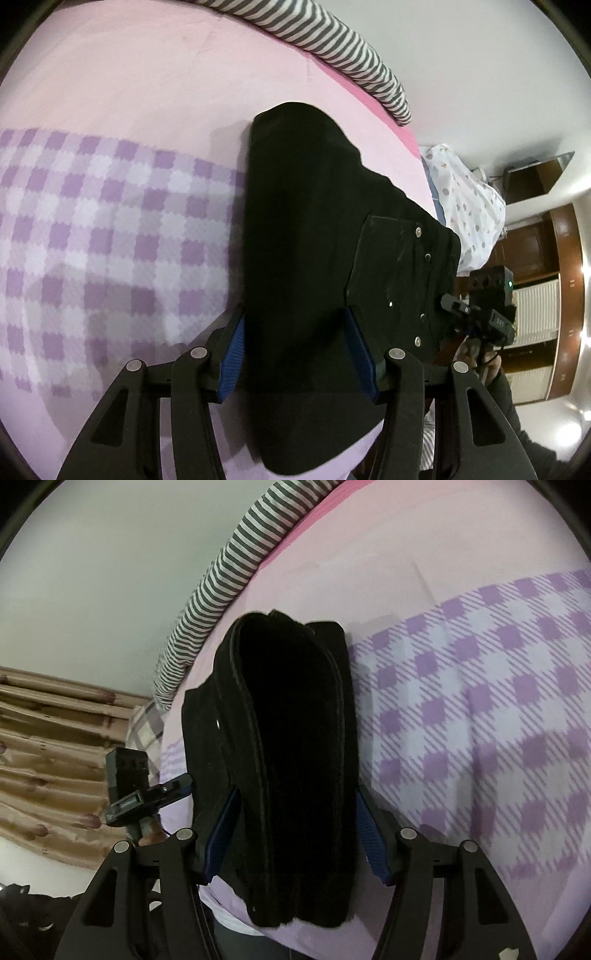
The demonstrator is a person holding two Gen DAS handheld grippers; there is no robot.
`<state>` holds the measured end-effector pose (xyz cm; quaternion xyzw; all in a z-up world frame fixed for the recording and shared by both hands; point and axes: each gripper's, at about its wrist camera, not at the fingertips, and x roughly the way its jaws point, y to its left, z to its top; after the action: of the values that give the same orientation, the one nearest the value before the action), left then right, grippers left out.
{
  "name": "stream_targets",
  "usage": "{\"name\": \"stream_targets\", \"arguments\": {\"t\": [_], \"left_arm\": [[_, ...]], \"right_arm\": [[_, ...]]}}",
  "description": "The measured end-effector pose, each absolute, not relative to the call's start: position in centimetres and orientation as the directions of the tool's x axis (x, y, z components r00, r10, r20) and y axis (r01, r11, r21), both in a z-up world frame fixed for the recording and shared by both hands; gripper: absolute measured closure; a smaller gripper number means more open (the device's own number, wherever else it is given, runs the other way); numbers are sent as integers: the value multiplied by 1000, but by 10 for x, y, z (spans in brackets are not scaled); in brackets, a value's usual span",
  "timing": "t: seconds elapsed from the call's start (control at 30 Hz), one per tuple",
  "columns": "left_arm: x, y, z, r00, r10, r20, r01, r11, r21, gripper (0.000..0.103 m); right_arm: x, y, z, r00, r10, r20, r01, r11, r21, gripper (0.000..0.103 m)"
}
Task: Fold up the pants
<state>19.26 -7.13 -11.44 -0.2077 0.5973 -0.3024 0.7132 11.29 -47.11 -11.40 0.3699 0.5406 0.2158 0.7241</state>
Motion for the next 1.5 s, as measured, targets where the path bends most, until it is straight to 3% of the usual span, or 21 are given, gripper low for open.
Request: {"name": "stream_targets", "arguments": {"t": [0.17, 0.3, 0.43, 0.6, 0.93, 1.5], "left_arm": [[197, -77, -114, 107, -688, -717, 205, 721, -662, 49], [194, -82, -112, 122, -685, -718, 231, 724, -651, 49], [188, -87, -108, 160, -651, -742, 259, 753, -605, 66], [183, -91, -96, 191, -636, -747, 291, 764, -576, 80], [184, -59, -59, 242, -649, -722, 295, 758, -583, 85], [270, 107, -27, 406, -444, -799, 179, 896, -407, 85]], "right_arm": [[133, -465, -121, 315, 746, -587, 56, 602, 796, 45], [127, -467, -130, 330, 753, -569, 88, 576, 813, 65], [114, -459, -119, 392, 698, -599, 104, 613, 783, 75], [109, -444, -98, 433, 632, -643, 142, 657, 740, 80], [122, -394, -57, 440, 620, -649, 121, 675, 727, 81], [264, -222, -70, 353, 745, -566, 31, 595, 803, 81]]}}
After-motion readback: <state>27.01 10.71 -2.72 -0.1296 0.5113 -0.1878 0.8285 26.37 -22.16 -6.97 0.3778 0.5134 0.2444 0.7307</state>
